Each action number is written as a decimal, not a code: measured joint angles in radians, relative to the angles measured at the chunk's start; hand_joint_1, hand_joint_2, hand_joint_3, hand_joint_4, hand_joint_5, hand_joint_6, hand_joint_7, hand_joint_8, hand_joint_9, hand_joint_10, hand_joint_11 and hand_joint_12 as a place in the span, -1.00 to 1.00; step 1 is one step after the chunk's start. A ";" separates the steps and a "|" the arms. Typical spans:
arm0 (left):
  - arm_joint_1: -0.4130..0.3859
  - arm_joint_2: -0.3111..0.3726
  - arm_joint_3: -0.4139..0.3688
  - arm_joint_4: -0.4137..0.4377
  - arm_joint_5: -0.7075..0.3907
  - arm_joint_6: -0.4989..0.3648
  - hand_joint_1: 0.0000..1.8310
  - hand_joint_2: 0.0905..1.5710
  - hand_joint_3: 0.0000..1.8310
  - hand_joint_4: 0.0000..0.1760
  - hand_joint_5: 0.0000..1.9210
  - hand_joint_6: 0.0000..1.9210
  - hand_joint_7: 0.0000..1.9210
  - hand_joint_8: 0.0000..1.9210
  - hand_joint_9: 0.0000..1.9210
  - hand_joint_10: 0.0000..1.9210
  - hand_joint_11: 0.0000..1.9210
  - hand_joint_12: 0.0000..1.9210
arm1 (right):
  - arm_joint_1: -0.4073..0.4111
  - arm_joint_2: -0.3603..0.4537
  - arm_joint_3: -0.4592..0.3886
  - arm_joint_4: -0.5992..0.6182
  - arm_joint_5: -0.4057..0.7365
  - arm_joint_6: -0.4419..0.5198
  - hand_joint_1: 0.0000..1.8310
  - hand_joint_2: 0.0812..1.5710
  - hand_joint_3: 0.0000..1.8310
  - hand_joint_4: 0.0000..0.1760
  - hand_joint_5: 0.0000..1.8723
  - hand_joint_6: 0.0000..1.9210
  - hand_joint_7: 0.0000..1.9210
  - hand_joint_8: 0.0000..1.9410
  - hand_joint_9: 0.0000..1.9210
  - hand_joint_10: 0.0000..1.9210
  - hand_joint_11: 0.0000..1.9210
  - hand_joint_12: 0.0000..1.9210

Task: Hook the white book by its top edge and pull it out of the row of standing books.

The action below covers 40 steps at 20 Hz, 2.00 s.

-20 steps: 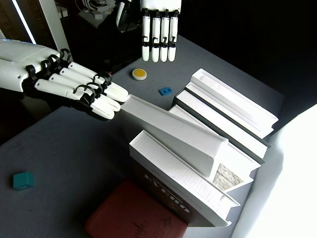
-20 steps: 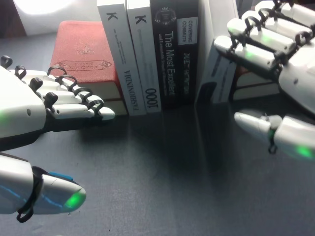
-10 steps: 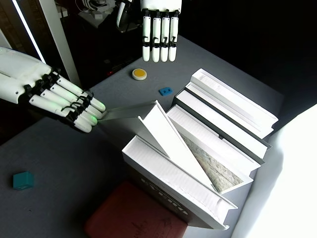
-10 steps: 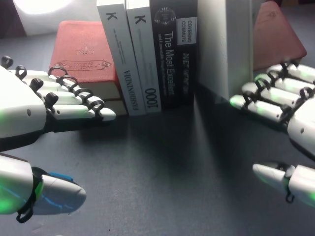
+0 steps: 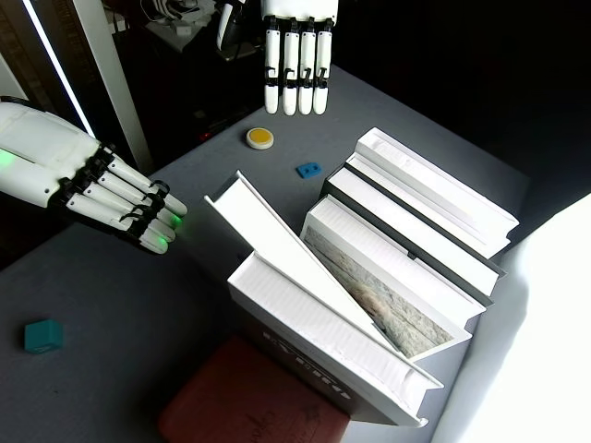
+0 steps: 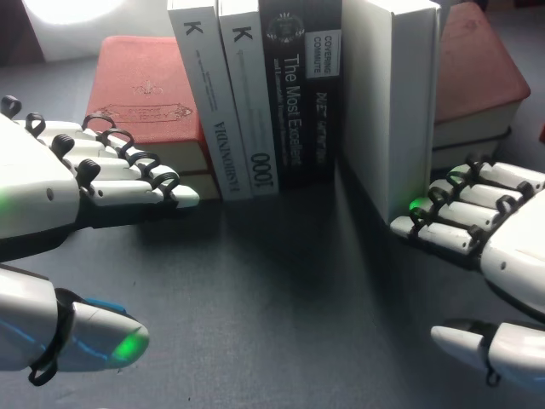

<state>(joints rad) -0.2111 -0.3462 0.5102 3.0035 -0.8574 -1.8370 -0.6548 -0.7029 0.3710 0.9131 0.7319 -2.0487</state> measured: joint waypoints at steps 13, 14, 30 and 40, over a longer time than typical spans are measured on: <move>0.000 0.000 0.000 0.000 0.000 0.000 -1.00 0.53 -1.00 -1.00 -0.97 -1.00 -0.97 -1.00 -0.97 -1.00 -1.00 -0.88 | -0.036 -0.055 0.021 0.008 -0.040 -0.045 -0.81 0.65 -1.00 -1.00 -0.77 -1.00 -0.79 -1.00 -0.85 -1.00 -1.00 -0.63; 0.000 0.000 0.000 0.000 0.000 0.000 -1.00 0.54 -1.00 -1.00 -0.97 -1.00 -0.97 -0.99 -0.97 -1.00 -1.00 -0.88 | -0.042 -0.043 -0.007 0.004 -0.021 -0.051 -0.79 0.64 -1.00 -1.00 -0.75 -0.99 -0.77 -0.99 -0.83 -0.99 -1.00 -0.57; 0.000 0.000 0.000 0.000 0.000 0.000 -1.00 0.53 -1.00 -1.00 -0.99 -1.00 -0.98 -0.99 -0.99 -0.99 -0.99 -0.98 | 0.210 0.091 -0.170 -0.047 0.061 -0.011 -0.83 0.66 -1.00 -1.00 -0.78 -1.00 -0.79 -1.00 -0.84 -1.00 -1.00 -0.59; -0.009 0.000 0.000 0.000 0.005 0.000 -1.00 0.54 -1.00 -1.00 -0.98 -1.00 -0.98 -0.99 -0.98 -0.99 -0.97 -0.98 | 0.270 0.085 -0.006 -0.420 -0.198 0.348 -0.78 0.64 -1.00 -1.00 -0.76 -1.00 -0.76 -1.00 -0.81 -1.00 -1.00 -0.50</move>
<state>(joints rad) -0.2203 -0.3462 0.5098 3.0035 -0.8528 -1.8370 -0.3851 -0.6182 0.3645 0.4931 0.5335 -1.7008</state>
